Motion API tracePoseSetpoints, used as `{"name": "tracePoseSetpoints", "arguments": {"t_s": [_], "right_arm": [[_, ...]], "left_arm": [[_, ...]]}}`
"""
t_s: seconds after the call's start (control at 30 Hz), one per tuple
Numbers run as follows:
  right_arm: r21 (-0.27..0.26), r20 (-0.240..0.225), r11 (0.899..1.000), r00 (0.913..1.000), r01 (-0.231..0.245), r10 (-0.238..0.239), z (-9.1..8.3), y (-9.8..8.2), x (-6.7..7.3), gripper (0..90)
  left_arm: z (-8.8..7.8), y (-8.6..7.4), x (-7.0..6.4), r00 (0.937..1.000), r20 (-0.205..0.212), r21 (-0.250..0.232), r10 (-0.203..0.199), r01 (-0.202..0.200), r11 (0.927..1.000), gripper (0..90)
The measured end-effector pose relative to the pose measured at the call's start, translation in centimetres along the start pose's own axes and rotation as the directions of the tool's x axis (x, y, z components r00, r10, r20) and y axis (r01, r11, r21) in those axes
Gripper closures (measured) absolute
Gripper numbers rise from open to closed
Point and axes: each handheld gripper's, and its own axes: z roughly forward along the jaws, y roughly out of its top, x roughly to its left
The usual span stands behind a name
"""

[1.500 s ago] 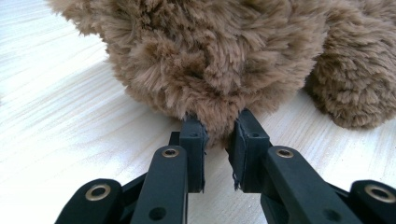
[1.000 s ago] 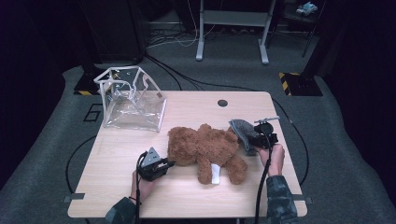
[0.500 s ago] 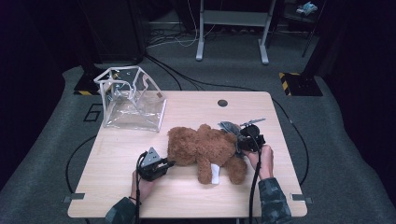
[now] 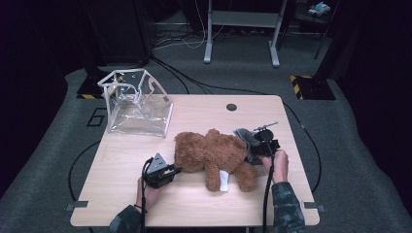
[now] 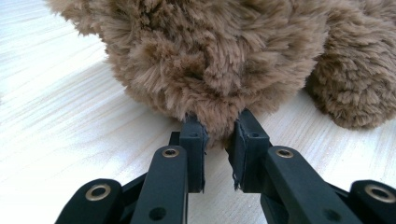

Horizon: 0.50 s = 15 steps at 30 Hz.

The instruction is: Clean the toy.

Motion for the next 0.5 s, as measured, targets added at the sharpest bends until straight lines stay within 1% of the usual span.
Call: {"name": "tracePoseSetpoints", "arguments": {"t_s": [0.03, 0.1, 0.13, 0.17, 0.2, 0.23, 0.3, 0.37, 0.43, 0.47, 0.5], "right_arm": [[-0.028, -0.006, 0.999, 0.9998, -0.018, 0.018, -0.6, 0.2, -0.3, 77.0], [-0.073, -0.033, 0.997, 0.9991, -0.029, 0.027, -1.4, 0.9, -0.3, 76.9], [-0.079, -0.041, 0.996, 0.9988, -0.029, 0.026, -1.5, 1.3, 0.0, 77.0], [-0.08, -0.043, 0.997, 0.999, -0.018, 0.014, -1.3, 1.7, 0.3, 76.9], [-0.072, -0.05, 0.997, 0.9987, 0.006, -0.01, -0.8, 2.1, 0.6, 77.0], [-0.059, -0.05, 0.998, 0.9985, 0.021, -0.024, -0.2, 2.5, 0.9, 77.0], [-0.023, -0.025, 0.999, 0.9986, 0.045, -0.046, 1.3, 2.8, 1.3, 77.1], [-0.012, -0.021, 0.999, 0.9992, 0.033, -0.034, 2.3, 2.9, 1.0, 77.1], [-0.015, -0.003, 1.0, 0.9999, 0.011, -0.011, 2.4, 2.9, 0.6, 77.1], [0.0, 0.035, 1.0, 0.9994, 0.002, -0.002, 2.3, 2.9, 0.5, 77.1], [0.012, 0.073, 1.0, 0.9972, 0.014, -0.015, 2.2, 2.9, 0.2, 77.0]], "left_arm": [[0.0, 0.0, 0.0, 1.0, -0.001, 0.0, 0.001, -0.001, 1.0, 76.4], [0.0, 0.0, 0.0, 1.0, -0.001, 0.001, 0.002, -0.002, 1.0, 76.4], [0.0, 0.0, 0.0, 1.0, 0.002, 0.007, 0.007, -0.007, 0.9999, 76.4], [0.0, 0.0, 0.0, 1.0, 0.003, 0.009, 0.001, -0.001, 1.0, 76.5], [0.0, 0.1, 0.0, 1.0, 0.001, 0.012, 0.008, -0.008, 0.9999, 76.5], [0.0, 0.1, 0.0, 0.9999, -0.001, 0.01, 0.01, -0.01, 0.9999, 76.5], [0.1, 0.0, 0.0, 0.9999, -0.005, 0.002, 0.009, -0.009, 1.0, 76.5], [0.0, 0.1, 0.1, 0.9999, 0.002, 0.012, 0.014, -0.014, 0.9998, 76.5], [0.1, 0.1, 0.0, 0.9999, 0.001, 0.01, 0.016, -0.016, 0.9998, 76.4], [0.1, 0.1, 0.0, 0.9998, 0.002, 0.012, 0.019, -0.019, 0.9997, 76.4], [0.0, 0.1, 0.0, 0.9999, 0.004, 0.015, 0.015, -0.015, 0.9998, 76.4]]}}
